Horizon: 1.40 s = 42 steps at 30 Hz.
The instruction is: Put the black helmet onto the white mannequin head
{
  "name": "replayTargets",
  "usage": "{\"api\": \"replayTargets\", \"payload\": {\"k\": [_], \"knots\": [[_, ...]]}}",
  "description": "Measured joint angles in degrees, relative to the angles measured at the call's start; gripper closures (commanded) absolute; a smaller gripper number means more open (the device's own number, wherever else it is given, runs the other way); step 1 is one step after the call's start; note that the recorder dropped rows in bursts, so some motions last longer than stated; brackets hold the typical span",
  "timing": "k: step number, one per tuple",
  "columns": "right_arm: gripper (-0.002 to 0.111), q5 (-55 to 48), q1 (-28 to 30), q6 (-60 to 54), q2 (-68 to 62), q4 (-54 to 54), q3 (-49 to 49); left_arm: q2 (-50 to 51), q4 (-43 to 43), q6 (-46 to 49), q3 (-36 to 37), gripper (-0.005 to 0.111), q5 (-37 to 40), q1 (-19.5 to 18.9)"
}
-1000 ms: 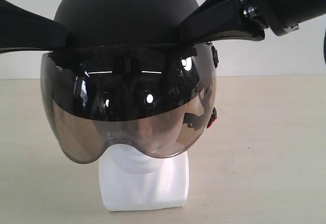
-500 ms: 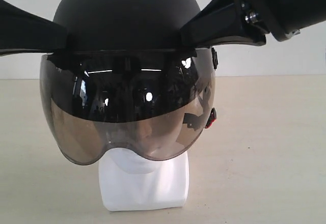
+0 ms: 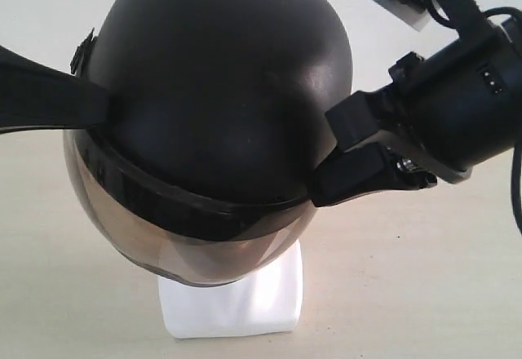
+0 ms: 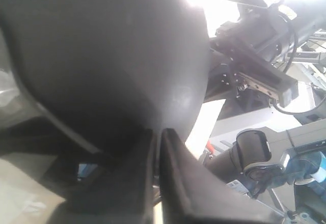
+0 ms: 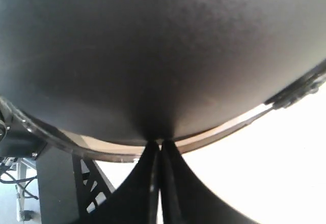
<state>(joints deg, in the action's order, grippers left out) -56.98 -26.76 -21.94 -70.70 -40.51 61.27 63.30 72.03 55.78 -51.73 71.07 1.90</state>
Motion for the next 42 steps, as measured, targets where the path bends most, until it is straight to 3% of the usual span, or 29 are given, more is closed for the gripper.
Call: {"api": "replayTargets", "payload": {"k": [9,13,20,26,36,42], "knots": [[0.108,7.1,0.6,2.3,5.6,3.8,-0.9,-0.1,1.2,0.8,0.1,0.102,-0.4,0.0],[0.108,13.3,3.6,4.3,8.8,3.9,-0.8,-1.0,2.5,1.5,-0.1,0.102,-0.9,0.0],[0.108,14.7,11.2,11.9,9.1,10.5,-0.8,-1.1,2.7,0.9,-4.6,0.102,-1.9,-0.1],[0.108,14.9,15.4,13.6,2.7,11.9,-0.8,-1.1,-0.2,-3.0,-11.2,0.102,-9.5,-2.1],[0.108,14.7,15.4,1.4,-13.3,-5.4,-0.8,5.3,-12.2,-7.5,-13.9,0.102,-11.9,-2.7],[0.108,11.5,16.1,-4.8,-16.8,-15.3,-0.8,11.8,-13.9,-7.9,-14.0,0.102,-10.5,-3.1]]}}
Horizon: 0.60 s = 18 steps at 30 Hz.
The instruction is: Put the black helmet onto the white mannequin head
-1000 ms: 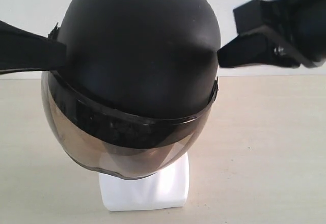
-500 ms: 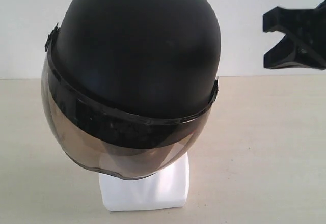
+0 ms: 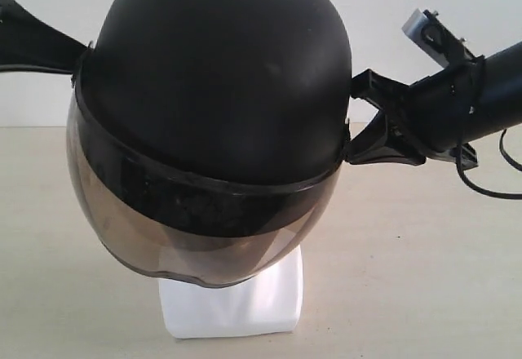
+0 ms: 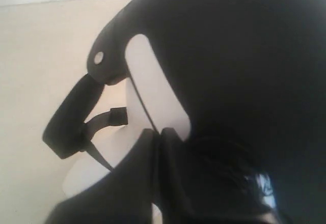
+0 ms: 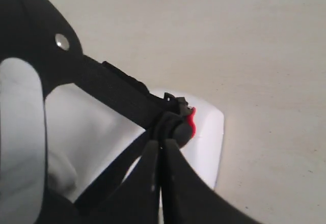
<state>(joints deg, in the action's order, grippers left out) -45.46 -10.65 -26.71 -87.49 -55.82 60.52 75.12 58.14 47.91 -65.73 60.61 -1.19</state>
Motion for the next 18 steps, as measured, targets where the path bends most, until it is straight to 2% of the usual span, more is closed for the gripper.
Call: {"api": "replayTargets", "payload": {"k": [8,18], "knots": [[0.108,-4.7,0.1,-5.5,-0.1,-11.2,0.0,2.4,-1.6,0.6,0.0,0.102,1.3,-0.1],[0.108,-3.7,0.1,-6.6,0.3,-12.3,0.0,2.4,-1.6,0.7,0.0,0.102,1.6,-0.1]]}}
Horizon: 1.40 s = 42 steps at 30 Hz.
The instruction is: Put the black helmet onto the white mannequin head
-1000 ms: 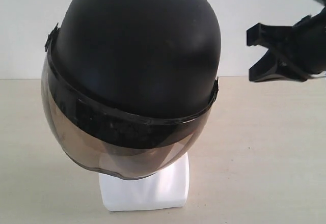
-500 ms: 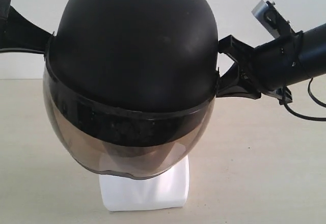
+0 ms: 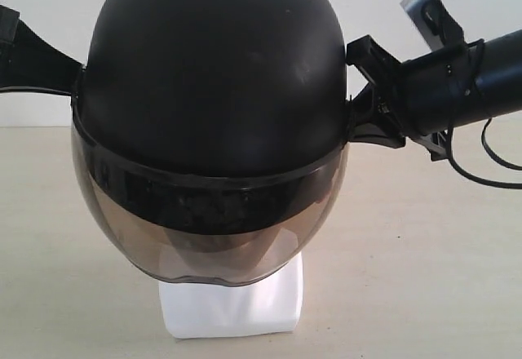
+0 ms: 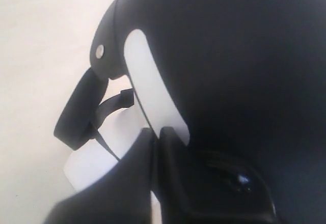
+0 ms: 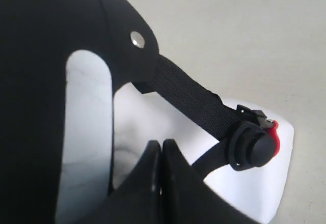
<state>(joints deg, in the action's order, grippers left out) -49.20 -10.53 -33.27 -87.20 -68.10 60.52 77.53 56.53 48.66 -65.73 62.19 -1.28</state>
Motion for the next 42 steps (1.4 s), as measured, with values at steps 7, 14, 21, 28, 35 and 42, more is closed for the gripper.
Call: {"api": "replayTargets", "payload": {"k": [7,14,21,28,35,42], "knots": [[0.108,3.1,-0.1,0.0,2.8,-0.8,0.0,0.0,0.0,0.0,0.0,0.102,0.1,0.0],[0.108,5.3,-0.1,0.0,4.7,-0.8,0.0,-1.1,1.0,0.0,0.0,0.102,1.1,0.0],[0.108,7.5,0.0,0.0,6.9,-0.8,0.0,-1.9,1.0,0.0,0.0,0.102,2.3,0.0],[0.108,7.0,0.2,0.2,9.2,-1.1,0.0,-3.1,0.0,-1.7,0.0,0.102,1.8,0.0],[0.108,6.8,0.2,0.9,11.1,-0.3,0.0,-5.6,-3.1,-3.0,0.0,0.102,1.2,0.0],[0.108,7.2,2.2,3.9,14.8,5.1,0.0,-8.3,-4.5,-3.7,0.0,0.102,-0.3,0.0]]}}
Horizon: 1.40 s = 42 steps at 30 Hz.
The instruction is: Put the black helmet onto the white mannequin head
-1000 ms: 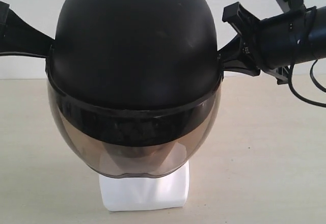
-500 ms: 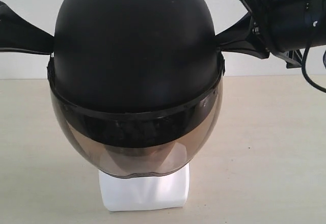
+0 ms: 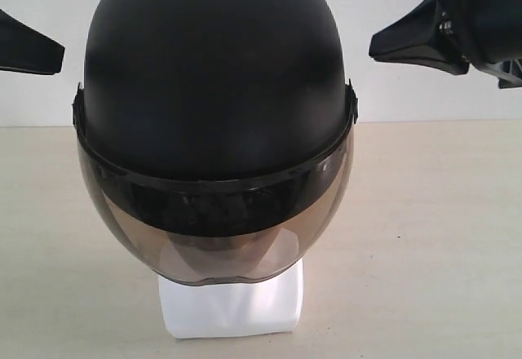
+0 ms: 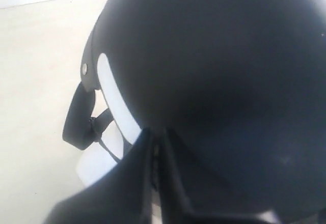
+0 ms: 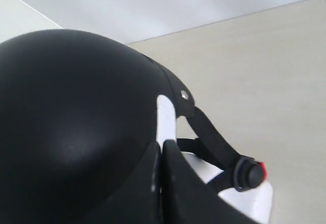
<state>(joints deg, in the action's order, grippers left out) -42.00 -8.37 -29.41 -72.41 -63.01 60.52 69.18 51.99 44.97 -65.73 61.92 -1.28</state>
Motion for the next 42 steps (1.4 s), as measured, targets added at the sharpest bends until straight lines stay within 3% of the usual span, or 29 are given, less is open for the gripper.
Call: {"api": "replayTargets", "payload": {"k": [11,16,21,37,42], "knots": [[0.108,-2.1,1.0,9.0,11.7,25.8,0.0,-4.7,-0.3,-2.2,0.0,0.102,-0.4,0.0],[0.108,-10.9,1.0,9.5,19.0,35.1,0.0,-11.5,5.3,-2.4,3.0,0.102,1.8,0.0],[0.108,-20.9,1.0,9.5,25.5,34.9,0.0,-19.9,9.1,-2.0,9.1,0.102,2.8,0.4],[0.108,-20.7,1.0,9.5,29.8,34.3,0.0,-24.2,9.4,-1.9,10.9,0.102,5.0,0.5],[0.108,-20.7,1.0,9.5,29.8,34.3,0.0,-32.4,7.6,-1.7,11.4,0.102,0.9,0.5]]}}
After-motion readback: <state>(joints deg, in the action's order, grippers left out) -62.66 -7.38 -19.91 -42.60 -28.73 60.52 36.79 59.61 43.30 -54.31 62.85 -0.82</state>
